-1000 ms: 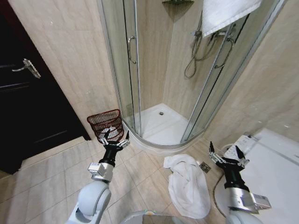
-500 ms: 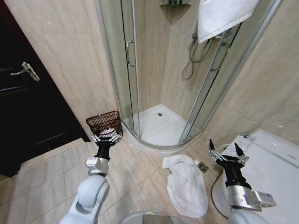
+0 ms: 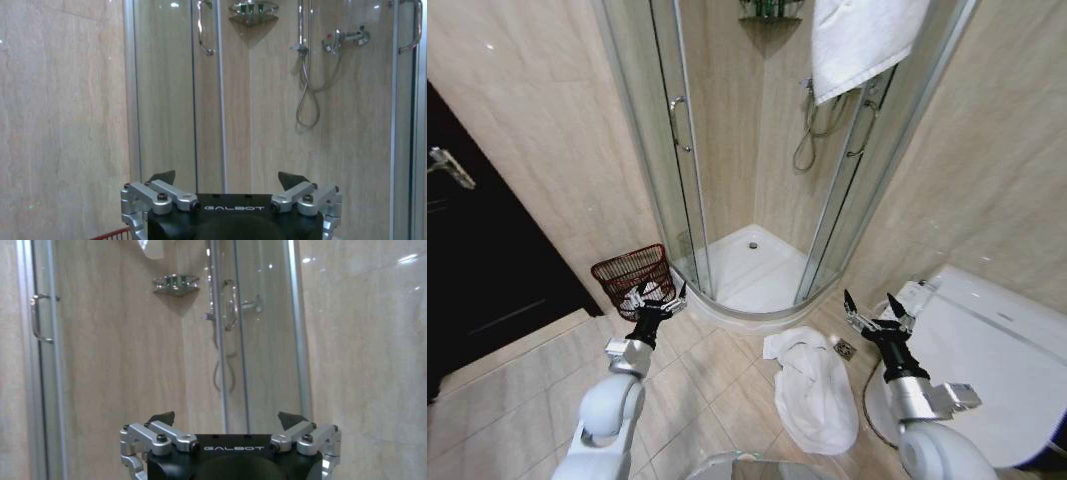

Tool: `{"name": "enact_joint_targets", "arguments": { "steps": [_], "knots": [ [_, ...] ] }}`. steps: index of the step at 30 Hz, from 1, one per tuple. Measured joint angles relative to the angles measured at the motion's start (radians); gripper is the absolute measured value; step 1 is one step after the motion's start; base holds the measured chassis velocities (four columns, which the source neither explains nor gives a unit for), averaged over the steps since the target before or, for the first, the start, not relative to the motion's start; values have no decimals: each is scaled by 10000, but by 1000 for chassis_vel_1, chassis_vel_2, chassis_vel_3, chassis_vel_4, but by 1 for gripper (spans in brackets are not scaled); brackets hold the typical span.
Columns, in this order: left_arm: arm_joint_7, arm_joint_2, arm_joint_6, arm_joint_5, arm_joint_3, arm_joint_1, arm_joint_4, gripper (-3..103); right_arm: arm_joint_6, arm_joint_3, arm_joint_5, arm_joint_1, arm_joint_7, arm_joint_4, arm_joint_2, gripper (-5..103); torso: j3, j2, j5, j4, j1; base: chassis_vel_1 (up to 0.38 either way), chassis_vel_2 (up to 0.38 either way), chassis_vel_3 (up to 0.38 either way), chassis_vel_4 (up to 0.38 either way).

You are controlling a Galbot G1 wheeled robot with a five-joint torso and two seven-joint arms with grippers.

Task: Discard the used towel into the hamper.

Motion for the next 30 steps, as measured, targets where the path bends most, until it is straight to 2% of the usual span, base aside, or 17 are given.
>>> {"name": "enact_joint_targets", "arguments": {
  "steps": [6, 12, 21, 30],
  "knots": [
    [-297, 218, -24, -211, 26, -77, 9, 100, 581, -91, -499, -248, 391, -103, 186, 100, 139, 246, 1, -1, 108, -29, -30, -33, -31],
    [-811, 319, -151, -205, 617, -545, 114, 100, 836, 118, -580, -461, 837, 15, 116, 100, 295, 523, -1, -6, 228, -32, -31, -58, -43],
    [-964, 271, 124, -110, 583, -348, 15, 100, 1088, 148, -645, -668, 874, 6, 96, 100, 376, 668, 0, -3, 289, -3, -4, -6, -3],
    [-1021, 239, 185, -20, 545, -228, -178, 100, 1171, 147, -643, -749, 852, 10, 28, 100, 570, 1034, 0, -4, 461, 25, 29, 34, 27]
  ]
}}
